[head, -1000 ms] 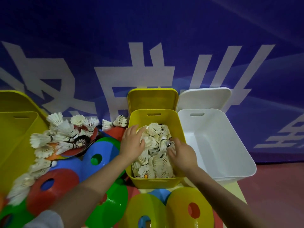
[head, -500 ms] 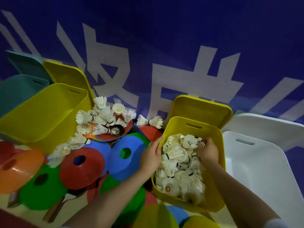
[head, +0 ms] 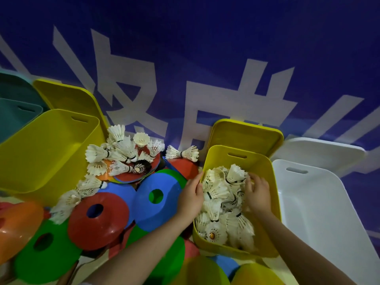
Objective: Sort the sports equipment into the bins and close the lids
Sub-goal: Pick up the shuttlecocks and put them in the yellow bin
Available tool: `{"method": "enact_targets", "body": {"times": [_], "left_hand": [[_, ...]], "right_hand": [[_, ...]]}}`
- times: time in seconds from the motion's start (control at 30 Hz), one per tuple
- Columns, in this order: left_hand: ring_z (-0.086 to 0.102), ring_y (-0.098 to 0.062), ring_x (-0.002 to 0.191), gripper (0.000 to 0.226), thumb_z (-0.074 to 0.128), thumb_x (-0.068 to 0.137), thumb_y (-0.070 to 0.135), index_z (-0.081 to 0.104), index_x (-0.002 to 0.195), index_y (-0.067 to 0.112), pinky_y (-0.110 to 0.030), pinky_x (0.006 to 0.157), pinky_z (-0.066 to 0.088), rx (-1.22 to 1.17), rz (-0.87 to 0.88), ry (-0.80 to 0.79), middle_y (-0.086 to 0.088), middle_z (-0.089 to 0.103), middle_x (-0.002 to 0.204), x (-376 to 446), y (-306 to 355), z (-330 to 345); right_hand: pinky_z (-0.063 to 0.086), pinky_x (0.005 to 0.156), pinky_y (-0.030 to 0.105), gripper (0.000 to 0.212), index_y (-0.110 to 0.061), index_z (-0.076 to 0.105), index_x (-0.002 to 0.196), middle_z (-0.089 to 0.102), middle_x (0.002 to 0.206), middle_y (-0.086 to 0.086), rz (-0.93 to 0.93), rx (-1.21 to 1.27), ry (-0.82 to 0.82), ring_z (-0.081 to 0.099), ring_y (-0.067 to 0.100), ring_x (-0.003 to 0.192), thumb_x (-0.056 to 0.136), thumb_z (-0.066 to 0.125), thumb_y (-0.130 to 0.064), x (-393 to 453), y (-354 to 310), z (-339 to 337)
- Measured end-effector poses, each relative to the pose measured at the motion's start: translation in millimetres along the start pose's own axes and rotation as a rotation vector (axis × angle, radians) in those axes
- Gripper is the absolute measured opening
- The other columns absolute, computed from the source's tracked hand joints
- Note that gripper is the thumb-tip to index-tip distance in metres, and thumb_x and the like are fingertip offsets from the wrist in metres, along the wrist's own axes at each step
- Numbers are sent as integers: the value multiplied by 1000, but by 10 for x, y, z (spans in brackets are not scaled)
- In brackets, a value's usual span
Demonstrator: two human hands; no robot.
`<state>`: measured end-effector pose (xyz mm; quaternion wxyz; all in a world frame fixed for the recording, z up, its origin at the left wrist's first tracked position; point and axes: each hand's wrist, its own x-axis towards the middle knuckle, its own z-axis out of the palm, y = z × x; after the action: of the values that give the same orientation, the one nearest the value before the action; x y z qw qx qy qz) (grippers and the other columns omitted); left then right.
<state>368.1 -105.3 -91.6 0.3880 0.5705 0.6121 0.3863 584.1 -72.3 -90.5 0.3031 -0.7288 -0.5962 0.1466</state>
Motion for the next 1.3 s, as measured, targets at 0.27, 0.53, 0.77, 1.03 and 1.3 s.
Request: {"method": "enact_targets", "body": {"times": [0.27, 0.53, 0.77, 1.03, 1.3], "left_hand": [[52, -2, 100, 48, 49, 98, 26, 36, 143, 29, -19, 78, 45, 125, 85, -105, 9, 40, 128, 105, -233, -901], [61, -16, 97, 33, 52, 93, 13, 58, 125, 20, -33, 84, 50, 326, 83, 55, -3, 54, 121, 363, -706, -2278], [50, -20, 117, 40, 56, 90, 20, 54, 130, 20, -31, 93, 43, 468, 52, 127, -3, 49, 129, 611, -968, -2965], [38, -14, 129, 53, 53, 92, 27, 38, 142, 28, -29, 104, 38, 639, 253, -36, 6, 40, 139, 1308, -1004, -2956], [33, -15, 132, 41, 47, 94, 35, 46, 135, 31, -35, 110, 26, 814, 410, 48, 6, 43, 141, 1806, -1001, -2886]], "right_hand": [[50, 83, 36, 26, -15, 61, 119, 61, 111, 1, -177, 161, 71, 58, 17, 103, 95, 53, -16, -352, -715, 40], [45, 93, 28, 28, -18, 62, 119, 62, 114, -7, -230, 213, -143, 57, 9, 103, 91, 58, -20, -444, -1711, 751], [39, 98, 29, 56, -19, 48, 134, 54, 125, 3, -267, 0, -363, 47, 20, 119, 85, 64, -41, -415, -2364, 1609], [36, 108, 38, 76, -28, 22, 149, 25, 152, 7, -267, -273, -464, 26, 26, 139, 86, 56, -52, -202, -2595, 2329], [44, 97, 31, 54, -28, 43, 137, 45, 134, -2, -239, -248, -558, 51, 18, 117, 88, 58, -45, -86, -2333, 2455]]}}
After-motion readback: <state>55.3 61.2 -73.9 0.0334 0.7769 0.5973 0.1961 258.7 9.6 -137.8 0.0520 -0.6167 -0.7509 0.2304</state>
